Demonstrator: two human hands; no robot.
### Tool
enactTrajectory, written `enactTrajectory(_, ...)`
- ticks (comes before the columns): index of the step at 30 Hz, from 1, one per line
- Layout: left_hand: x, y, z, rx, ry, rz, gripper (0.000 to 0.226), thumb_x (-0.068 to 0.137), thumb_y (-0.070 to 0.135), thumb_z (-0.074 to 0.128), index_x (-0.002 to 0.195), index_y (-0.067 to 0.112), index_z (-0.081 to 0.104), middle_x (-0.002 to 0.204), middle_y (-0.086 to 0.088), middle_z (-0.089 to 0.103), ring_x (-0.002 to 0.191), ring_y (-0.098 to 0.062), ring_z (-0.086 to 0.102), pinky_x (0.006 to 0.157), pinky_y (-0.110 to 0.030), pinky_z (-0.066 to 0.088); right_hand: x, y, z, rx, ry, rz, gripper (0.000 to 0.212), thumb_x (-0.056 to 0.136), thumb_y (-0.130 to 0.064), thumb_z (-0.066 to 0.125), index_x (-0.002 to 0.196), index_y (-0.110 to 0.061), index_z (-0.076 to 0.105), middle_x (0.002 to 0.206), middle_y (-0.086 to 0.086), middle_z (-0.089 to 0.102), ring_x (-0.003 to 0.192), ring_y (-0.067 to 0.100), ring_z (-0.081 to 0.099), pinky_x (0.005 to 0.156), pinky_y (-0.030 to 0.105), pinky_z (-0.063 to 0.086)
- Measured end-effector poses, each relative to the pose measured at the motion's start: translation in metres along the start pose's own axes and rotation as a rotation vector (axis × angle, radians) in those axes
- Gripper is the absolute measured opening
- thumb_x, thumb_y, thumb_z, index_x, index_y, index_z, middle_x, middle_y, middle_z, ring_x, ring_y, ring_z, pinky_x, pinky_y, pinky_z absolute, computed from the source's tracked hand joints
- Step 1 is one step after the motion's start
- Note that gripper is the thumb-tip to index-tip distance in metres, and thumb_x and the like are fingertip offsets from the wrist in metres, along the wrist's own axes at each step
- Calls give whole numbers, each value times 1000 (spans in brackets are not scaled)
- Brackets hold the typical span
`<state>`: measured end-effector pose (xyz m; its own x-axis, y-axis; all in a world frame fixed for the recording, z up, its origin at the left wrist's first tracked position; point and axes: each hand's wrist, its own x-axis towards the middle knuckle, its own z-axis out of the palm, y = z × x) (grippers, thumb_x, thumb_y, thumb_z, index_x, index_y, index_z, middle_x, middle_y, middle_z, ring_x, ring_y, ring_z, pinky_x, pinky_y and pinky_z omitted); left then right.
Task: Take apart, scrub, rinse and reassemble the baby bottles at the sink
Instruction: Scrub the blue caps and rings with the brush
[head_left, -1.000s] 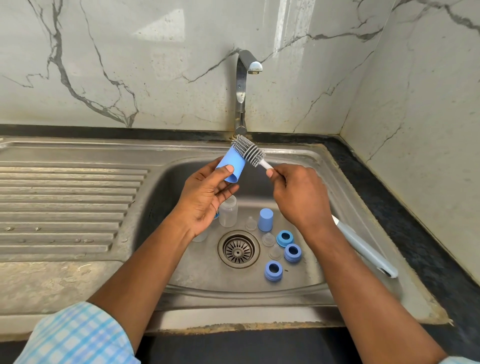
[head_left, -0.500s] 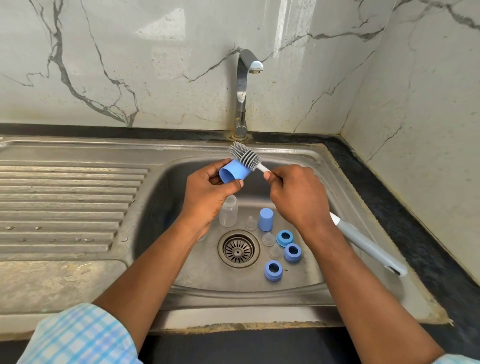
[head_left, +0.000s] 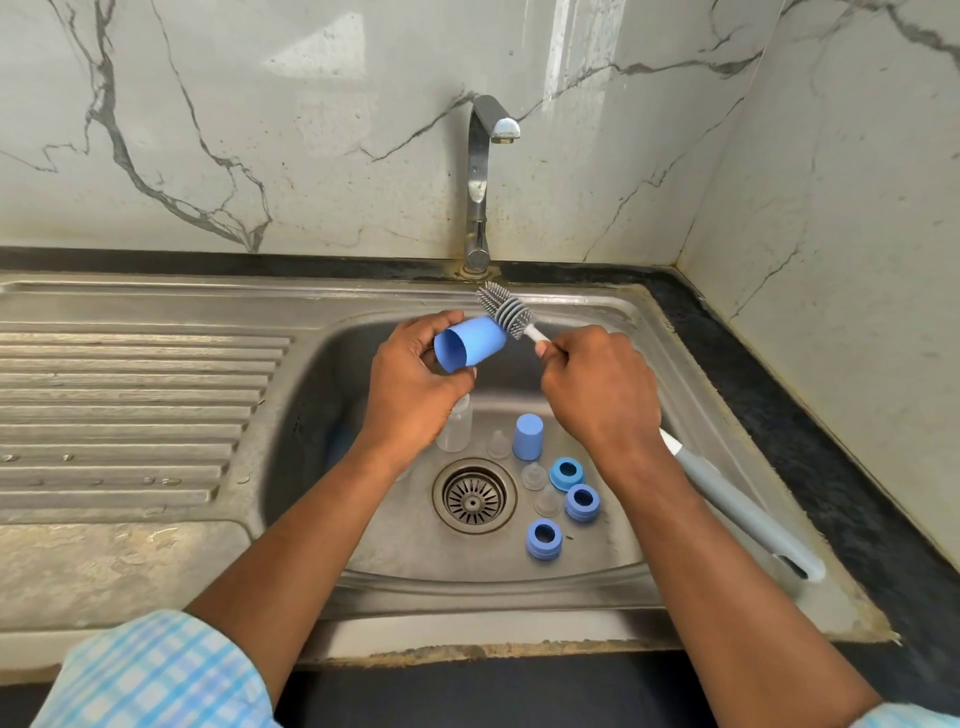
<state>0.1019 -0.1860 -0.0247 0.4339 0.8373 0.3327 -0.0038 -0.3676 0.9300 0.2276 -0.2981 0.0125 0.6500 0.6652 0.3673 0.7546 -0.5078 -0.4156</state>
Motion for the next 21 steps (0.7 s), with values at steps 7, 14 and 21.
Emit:
enactTrajectory(7, -1, 11, -3, -328, 73, -191, 32, 87, 8, 73, 118, 13, 68, 101, -1, 75, 94, -12, 72, 78, -23, 58, -7, -5, -5, 177, -99, -179, 48, 98, -33, 55, 54, -25, 39, 49, -5, 39, 47, 15, 36, 48, 29, 21)
enactTrajectory(14, -2, 19, 2, -615, -8, -456, 15, 95, 21, 64, 103, 7, 65, 99, -16, 74, 86, -23, 75, 72, -25, 60, -3, -4, 2, 104, 64, -112, 34, 100, -39, 49, 81, -17, 66, 60, -1, 49, 60, 28, 50, 56, 33, 34)
enactTrajectory(21, 4, 19, -10, -760, 84, -570, 28, 97, 27, 61, 108, 1, 64, 88, -17, 74, 74, -17, 75, 62, -23, 59, -11, -8, 1, 87, -105, -296, 36, 100, -37, 53, 66, -27, 48, 52, -8, 41, 48, 10, 40, 48, 27, 24)
